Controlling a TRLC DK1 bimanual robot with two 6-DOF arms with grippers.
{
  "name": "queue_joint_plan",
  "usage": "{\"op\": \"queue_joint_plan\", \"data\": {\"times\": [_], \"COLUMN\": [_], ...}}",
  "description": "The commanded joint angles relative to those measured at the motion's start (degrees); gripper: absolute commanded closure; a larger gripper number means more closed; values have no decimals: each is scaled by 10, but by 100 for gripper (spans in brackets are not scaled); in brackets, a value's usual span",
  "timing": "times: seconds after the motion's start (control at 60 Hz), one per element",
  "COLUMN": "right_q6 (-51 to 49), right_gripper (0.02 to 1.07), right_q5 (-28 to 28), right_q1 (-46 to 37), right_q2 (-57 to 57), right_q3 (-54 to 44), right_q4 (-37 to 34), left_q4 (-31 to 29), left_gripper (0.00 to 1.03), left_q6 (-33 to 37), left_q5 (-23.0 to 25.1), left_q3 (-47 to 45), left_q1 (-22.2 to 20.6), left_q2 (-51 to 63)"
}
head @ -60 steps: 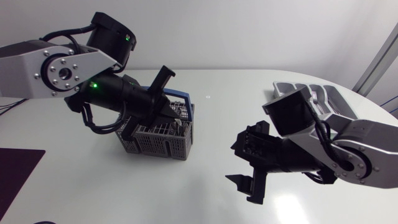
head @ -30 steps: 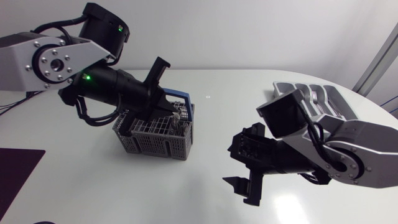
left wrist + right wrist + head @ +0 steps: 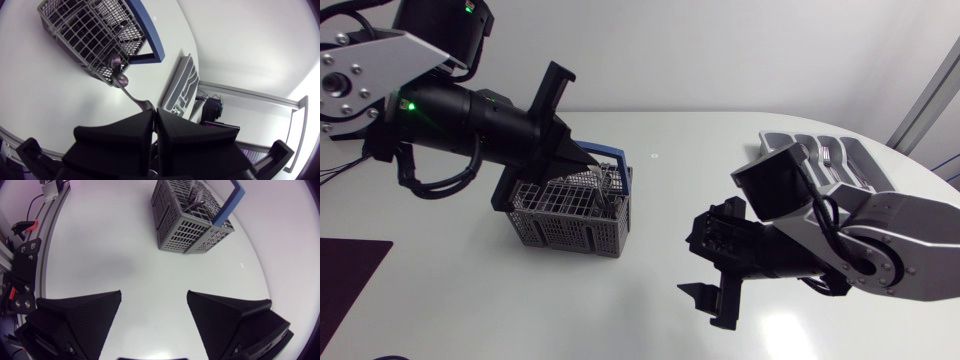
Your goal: Unload the cutlery basket into the drawer organizer.
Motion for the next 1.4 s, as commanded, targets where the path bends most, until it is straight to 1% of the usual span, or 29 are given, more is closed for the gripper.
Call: {"op": "queue_joint_plan", "data": {"times": [0.0, 0.15, 0.4, 0.65, 0.7, 0.733, 0.85, 0.9, 0.967, 1.017, 1.1, 1.167, 1.283, 1.383], "right_q6": [14, 23, 51, 87, 95, 100, 120, 126, 132, 137, 140, 144, 148, 148], "right_gripper": [12, 12, 13, 13, 14, 17, 18, 20, 22, 22, 30, 33, 46, 55], "right_q5": [6, 6, 3, -8, -9, -12, -17, -18, -17, -16, -14, -13, -8, -3], "right_q1": [6, 6, 6, 7, 7, 6, 6, 7, 12, 15, 15, 12, 7, 3], "right_q2": [-6, -28, -79, -120, -121, -120, -112, -107, -100, -95, -85, -76, -63, -54], "right_q3": [9, 11, 12, 15, 15, 14, 7, 6, 6, 6, 4, 3, 1, 4], "right_q4": [3, 0, 3, 12, 21, 27, 64, 77, 95, 108, 130, 147, 180, 194], "left_q4": [-5, -12, -11, -1, -1, -1, 3, 12, 31, 40, 43, 44, 46, 46], "left_gripper": [99, 100, 100, 100, 100, 100, 100, 100, 100, 100, 100, 100, 100, 100], "left_q6": [-14, -5, -1, -10, -15, -20, -36, -48, -65, -77, -85, -90, -95, -100], "left_q5": [4, 4, 9, 42, 51, 56, 75, 85, 88, 91, 98, 99, 103, 107], "left_q3": [17, 14, 20, 45, 54, 60, 76, 79, 82, 87, 96, 102, 106, 107], "left_q1": [-6, -24, -71, -78, -78, -78, -76, -75, -74, -73, -73, -75, -77, -78], "left_q2": [-18, -25, -9, 52, 65, 73, 93, 98, 101, 109, 122, 131, 140, 142]}}
